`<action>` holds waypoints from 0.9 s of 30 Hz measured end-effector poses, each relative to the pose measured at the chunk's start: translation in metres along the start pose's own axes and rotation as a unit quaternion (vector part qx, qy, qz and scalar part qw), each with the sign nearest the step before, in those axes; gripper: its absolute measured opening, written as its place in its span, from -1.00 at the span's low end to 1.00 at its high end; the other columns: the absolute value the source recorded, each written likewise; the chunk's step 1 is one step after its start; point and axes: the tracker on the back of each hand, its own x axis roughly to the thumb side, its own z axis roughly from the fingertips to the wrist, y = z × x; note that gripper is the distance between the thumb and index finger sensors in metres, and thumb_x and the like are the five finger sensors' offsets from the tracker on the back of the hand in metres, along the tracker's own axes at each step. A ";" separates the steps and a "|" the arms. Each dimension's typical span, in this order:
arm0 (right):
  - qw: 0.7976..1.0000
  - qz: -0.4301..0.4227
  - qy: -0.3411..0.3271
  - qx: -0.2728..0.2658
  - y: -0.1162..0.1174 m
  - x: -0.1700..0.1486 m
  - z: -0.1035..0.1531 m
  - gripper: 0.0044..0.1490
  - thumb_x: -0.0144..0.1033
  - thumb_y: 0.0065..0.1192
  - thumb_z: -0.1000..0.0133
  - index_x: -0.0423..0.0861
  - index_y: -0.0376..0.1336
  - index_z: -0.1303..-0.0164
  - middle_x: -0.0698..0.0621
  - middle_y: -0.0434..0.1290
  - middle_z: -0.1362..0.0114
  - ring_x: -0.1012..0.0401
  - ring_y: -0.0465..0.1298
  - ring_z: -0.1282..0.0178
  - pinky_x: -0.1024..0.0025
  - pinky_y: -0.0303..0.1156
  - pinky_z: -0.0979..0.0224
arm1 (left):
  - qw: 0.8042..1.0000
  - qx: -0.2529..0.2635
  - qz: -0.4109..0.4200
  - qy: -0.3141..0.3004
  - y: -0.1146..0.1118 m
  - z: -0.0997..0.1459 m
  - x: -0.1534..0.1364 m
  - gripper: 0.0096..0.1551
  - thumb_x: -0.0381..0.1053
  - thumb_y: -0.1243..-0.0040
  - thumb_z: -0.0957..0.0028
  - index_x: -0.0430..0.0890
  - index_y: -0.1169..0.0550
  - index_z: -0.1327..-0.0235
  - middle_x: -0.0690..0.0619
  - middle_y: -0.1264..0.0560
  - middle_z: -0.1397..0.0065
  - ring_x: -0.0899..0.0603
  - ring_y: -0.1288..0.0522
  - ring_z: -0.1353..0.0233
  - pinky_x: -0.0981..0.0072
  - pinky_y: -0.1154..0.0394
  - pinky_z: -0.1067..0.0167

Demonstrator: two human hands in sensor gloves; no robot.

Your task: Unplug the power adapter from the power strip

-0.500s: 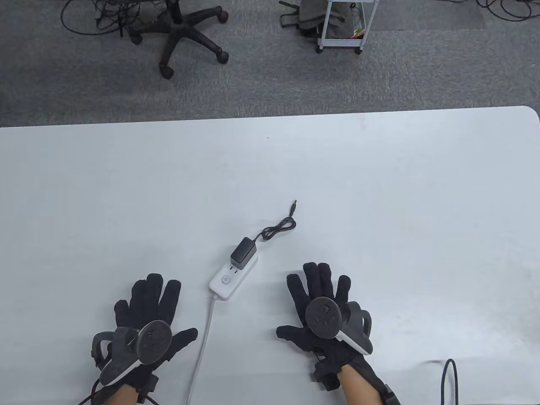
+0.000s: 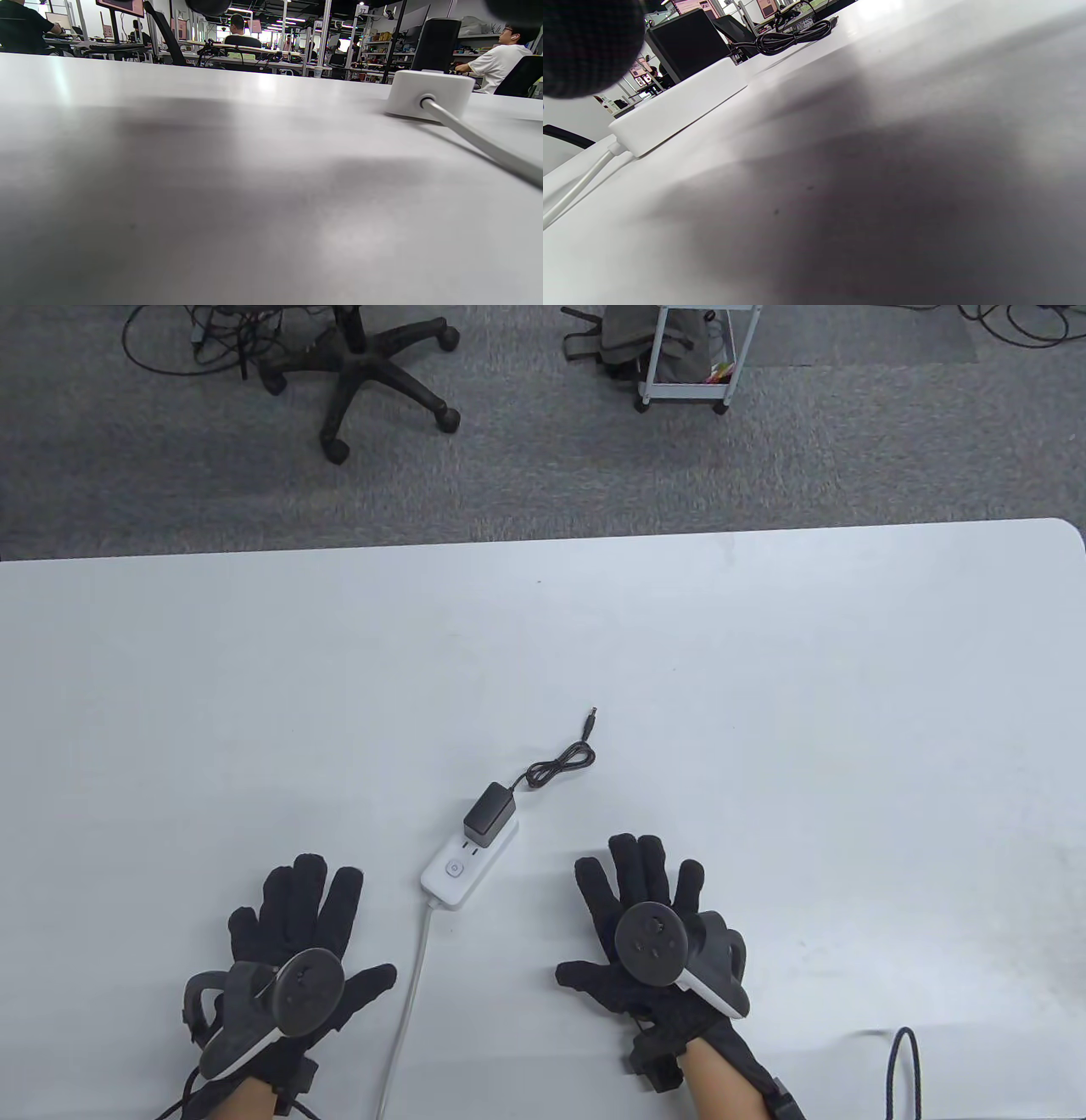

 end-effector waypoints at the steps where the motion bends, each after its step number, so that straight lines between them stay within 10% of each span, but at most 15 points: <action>1: 1.000 0.000 0.000 0.001 0.000 0.000 0.000 0.31 0.48 0.21 0.29 0.49 -0.56 -0.28 0.19 -0.67 -0.59 0.18 -0.61 -0.65 -0.08 -0.72 -0.50 | 1.000 0.000 0.000 0.000 0.000 0.000 0.000 0.25 0.65 0.01 0.24 0.18 0.12 -0.65 -0.06 0.21 -0.80 -0.43 0.08 -0.77 -0.54 -0.01 -0.47; 27: 1.000 -0.027 0.010 -0.001 -0.005 -0.005 -0.001 0.31 0.46 0.23 0.28 0.49 -0.56 -0.28 0.18 -0.67 -0.60 0.18 -0.62 -0.66 -0.08 -0.73 -0.50 | 1.000 0.004 0.021 0.009 0.007 -0.016 0.012 0.27 0.66 -0.05 0.27 0.19 0.05 -0.67 -0.07 0.11 -0.84 -0.41 -0.12 -0.73 -0.43 -0.16 -0.44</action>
